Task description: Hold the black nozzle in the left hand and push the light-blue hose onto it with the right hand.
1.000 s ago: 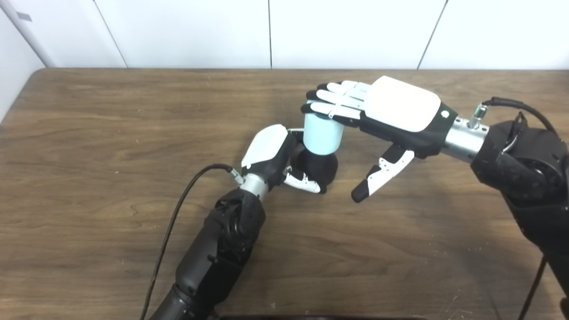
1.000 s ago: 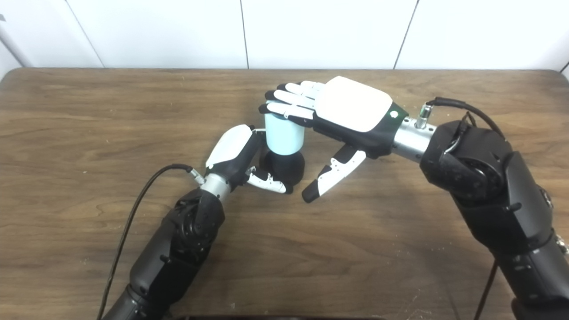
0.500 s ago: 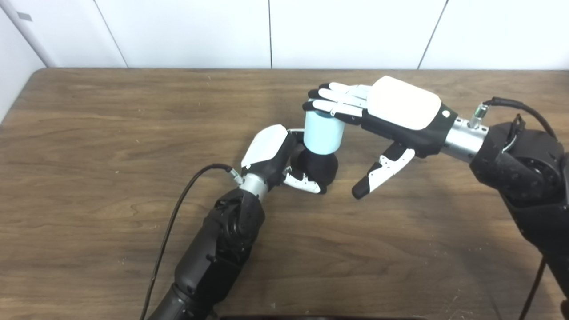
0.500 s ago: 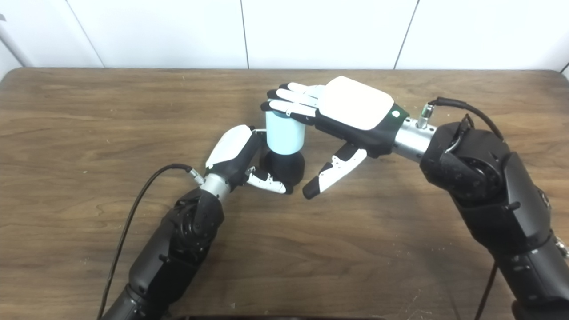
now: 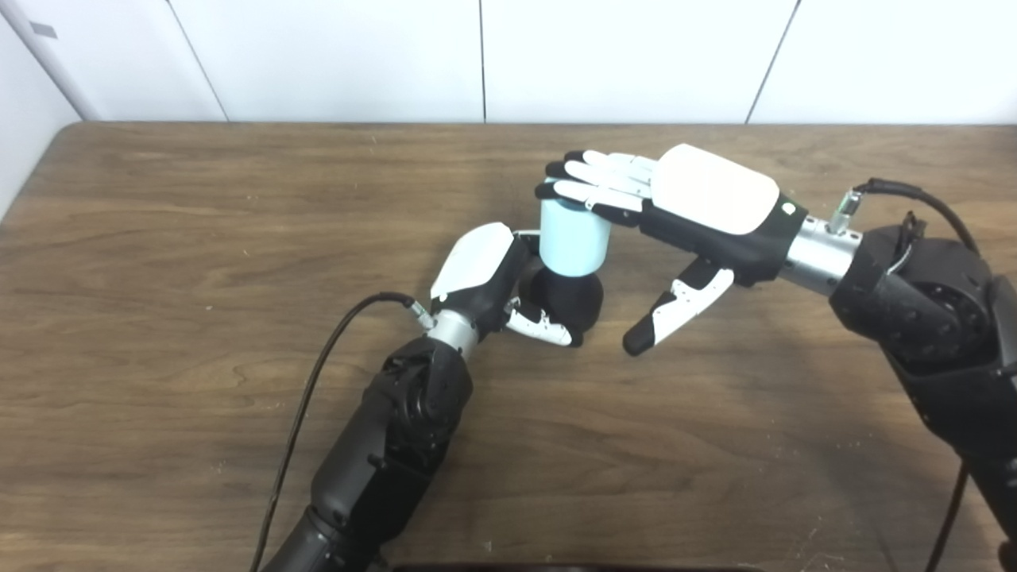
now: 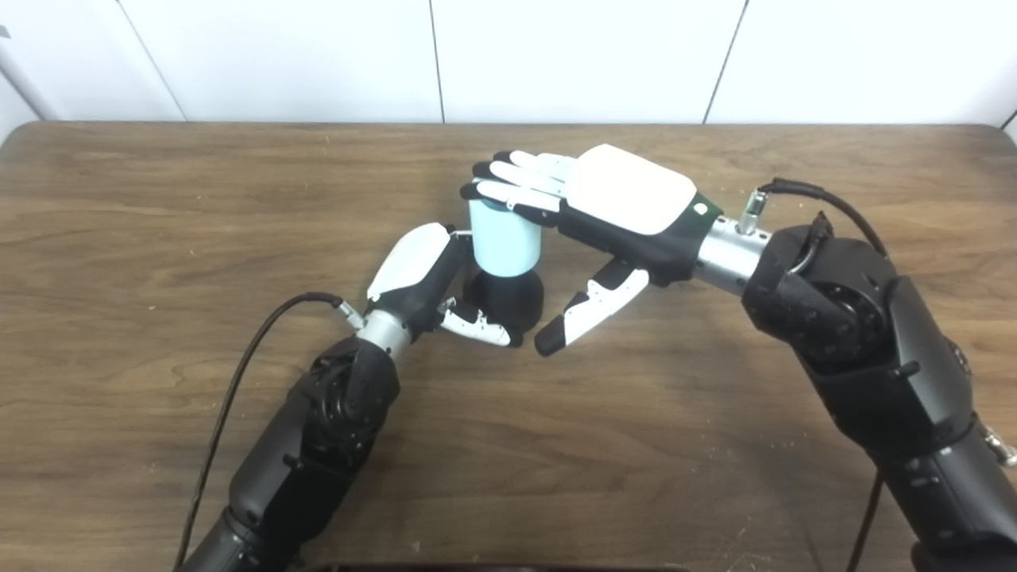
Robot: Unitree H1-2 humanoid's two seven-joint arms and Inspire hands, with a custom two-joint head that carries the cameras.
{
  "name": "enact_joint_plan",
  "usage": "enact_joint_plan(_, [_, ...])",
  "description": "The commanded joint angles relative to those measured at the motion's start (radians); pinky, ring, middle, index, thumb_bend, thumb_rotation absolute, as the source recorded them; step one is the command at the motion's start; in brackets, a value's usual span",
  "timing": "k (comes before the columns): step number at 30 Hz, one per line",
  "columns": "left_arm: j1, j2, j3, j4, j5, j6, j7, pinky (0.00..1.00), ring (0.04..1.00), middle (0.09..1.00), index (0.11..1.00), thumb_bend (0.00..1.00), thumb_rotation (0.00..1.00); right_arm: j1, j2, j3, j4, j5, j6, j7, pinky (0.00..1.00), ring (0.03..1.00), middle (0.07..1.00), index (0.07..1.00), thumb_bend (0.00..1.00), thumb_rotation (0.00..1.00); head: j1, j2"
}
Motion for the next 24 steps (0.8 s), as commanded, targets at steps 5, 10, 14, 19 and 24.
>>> enact_joint_plan(5, [0.075, 0.046, -0.013, 0.079, 0.016, 0.063, -0.102, 0.98, 0.808, 0.657, 0.482, 0.52, 0.04, 0.024, -0.059, 0.032, 0.004, -0.007, -0.007, 0.057, 0.96, 1.0, 1.0, 0.953, 0.69, 1.0, -0.002, 0.005])
enact_joint_plan(10, [0.077, 0.04, -0.015, 0.084, 0.015, 0.063, -0.096, 0.98, 0.822, 0.691, 0.482, 0.52, 0.04, 0.025, -0.073, 0.037, 0.004, -0.018, -0.008, 0.056, 0.95, 1.0, 1.0, 0.953, 0.7, 1.0, -0.003, 0.009])
enact_joint_plan(14, [0.078, 0.04, -0.012, 0.08, 0.019, 0.063, -0.101, 0.98, 0.839, 0.684, 0.482, 0.52, 0.04, 0.022, -0.079, 0.039, 0.002, -0.021, -0.004, 0.051, 0.95, 0.999, 1.0, 0.953, 0.7, 1.0, -0.002, 0.012])
enact_joint_plan(19, [0.077, 0.045, -0.013, 0.08, 0.018, 0.063, -0.103, 0.98, 0.82, 0.677, 0.482, 0.52, 0.04, 0.027, -0.083, 0.044, 0.007, -0.025, -0.005, 0.041, 0.95, 0.999, 1.0, 0.953, 0.7, 1.0, -0.002, 0.015])
enact_joint_plan(24, [0.075, 0.049, -0.017, 0.084, 0.014, 0.063, -0.102, 0.98, 0.792, 0.656, 0.482, 0.52, 0.04, 0.031, -0.088, 0.044, 0.008, -0.028, -0.004, 0.035, 0.95, 0.998, 1.0, 0.953, 0.7, 1.0, -0.008, 0.018])
